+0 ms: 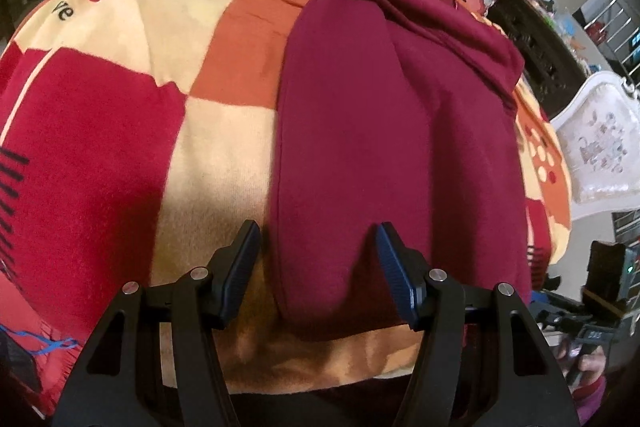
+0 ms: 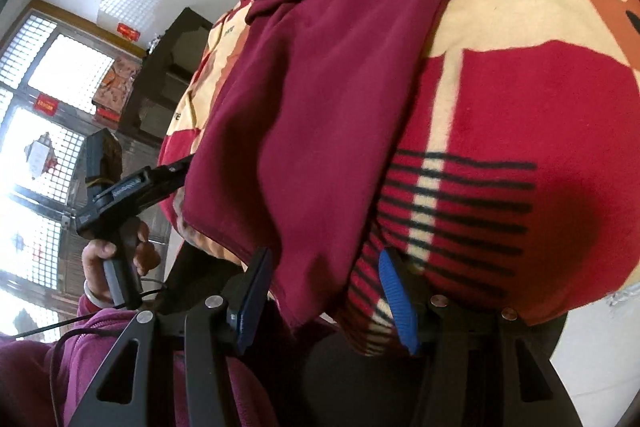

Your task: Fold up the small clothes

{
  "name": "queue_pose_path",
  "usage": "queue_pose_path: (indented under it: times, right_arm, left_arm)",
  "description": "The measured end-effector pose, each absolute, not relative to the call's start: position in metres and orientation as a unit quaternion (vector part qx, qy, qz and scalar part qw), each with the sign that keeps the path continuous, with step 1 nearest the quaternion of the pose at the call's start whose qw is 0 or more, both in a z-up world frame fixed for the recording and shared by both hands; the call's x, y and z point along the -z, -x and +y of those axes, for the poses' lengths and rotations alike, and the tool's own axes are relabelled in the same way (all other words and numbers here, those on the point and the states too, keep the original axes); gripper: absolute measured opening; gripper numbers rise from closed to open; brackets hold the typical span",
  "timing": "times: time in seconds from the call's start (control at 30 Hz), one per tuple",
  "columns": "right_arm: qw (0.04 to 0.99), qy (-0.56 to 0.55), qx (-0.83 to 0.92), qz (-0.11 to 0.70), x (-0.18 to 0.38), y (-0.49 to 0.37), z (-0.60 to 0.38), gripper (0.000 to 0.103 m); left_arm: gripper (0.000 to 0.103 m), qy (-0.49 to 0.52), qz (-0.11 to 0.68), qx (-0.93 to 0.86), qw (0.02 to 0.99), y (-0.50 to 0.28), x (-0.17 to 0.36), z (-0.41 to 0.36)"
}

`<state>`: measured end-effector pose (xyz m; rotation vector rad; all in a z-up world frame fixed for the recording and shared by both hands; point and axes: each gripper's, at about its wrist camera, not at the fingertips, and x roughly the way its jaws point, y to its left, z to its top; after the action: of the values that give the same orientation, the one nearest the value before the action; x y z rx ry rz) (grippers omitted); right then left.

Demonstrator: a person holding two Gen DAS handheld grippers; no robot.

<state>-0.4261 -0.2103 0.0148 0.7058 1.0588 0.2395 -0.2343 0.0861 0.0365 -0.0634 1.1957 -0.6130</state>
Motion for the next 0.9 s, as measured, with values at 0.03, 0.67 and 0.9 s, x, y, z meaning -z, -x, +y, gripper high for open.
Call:
queue_pose_path:
  times: [0.03, 0.67, 0.9]
  right_arm:
    - [0.797, -0.331, -0.112, 0.492, -0.013, 0.424, -0.210, 0.053]
    - [0.815, -0.321, -0.144, 0.461, -0.007, 0.411, -0.191, 0.040]
    - [0.825, -0.346, -0.126, 0.429, -0.012, 0.421, -0.204, 0.010]
  left_arm:
    - [0.060, 0.024, 0.553, 0.283, 0.783, 0.234, -0.036, 0.085]
    - [0.060, 0.006, 0.548, 0.278, 0.789, 0.234, -0.031, 0.080]
    - [0.061, 0.007, 0.548, 0.278, 0.789, 0.233, -0.030, 0.080]
